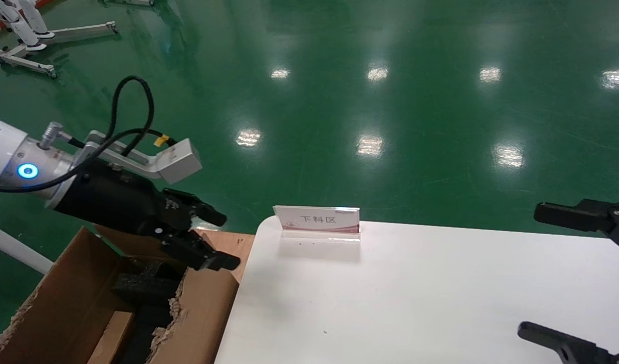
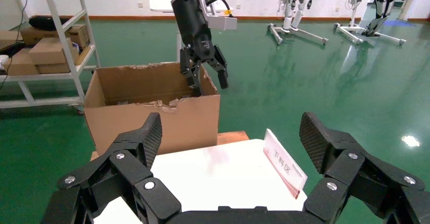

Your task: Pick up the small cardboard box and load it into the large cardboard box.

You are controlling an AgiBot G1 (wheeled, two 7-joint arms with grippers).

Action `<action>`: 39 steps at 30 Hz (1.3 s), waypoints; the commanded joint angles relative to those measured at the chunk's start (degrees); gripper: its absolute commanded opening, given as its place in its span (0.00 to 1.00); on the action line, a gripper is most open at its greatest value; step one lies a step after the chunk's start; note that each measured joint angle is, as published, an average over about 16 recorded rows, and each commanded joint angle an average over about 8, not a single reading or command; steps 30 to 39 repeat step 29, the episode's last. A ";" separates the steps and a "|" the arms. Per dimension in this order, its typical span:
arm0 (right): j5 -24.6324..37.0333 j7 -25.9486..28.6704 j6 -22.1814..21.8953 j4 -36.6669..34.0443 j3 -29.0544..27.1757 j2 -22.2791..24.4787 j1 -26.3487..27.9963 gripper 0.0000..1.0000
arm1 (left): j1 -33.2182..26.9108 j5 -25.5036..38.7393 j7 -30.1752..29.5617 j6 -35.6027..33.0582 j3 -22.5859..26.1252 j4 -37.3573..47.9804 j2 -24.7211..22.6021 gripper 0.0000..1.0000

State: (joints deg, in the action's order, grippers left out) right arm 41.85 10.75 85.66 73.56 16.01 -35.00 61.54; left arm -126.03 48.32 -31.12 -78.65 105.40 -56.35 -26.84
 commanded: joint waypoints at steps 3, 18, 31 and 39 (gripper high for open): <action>0.00 0.00 0.00 0.00 0.00 0.00 0.00 1.00 | 2.71 -0.26 0.84 -0.30 -3.75 -0.72 -0.36 1.00; 0.00 0.00 0.00 0.00 0.00 0.00 0.00 1.00 | 13.19 -1.31 4.14 -1.44 -18.27 -3.51 -1.70 1.00; 0.00 0.00 0.00 0.00 0.00 0.00 0.00 1.00 | 19.22 -1.91 6.05 -2.10 -26.63 -5.12 -2.46 1.00; 0.00 0.00 0.00 0.00 0.00 0.00 0.00 1.00 | 19.22 -1.91 6.05 -2.10 -26.63 -5.12 -2.46 1.00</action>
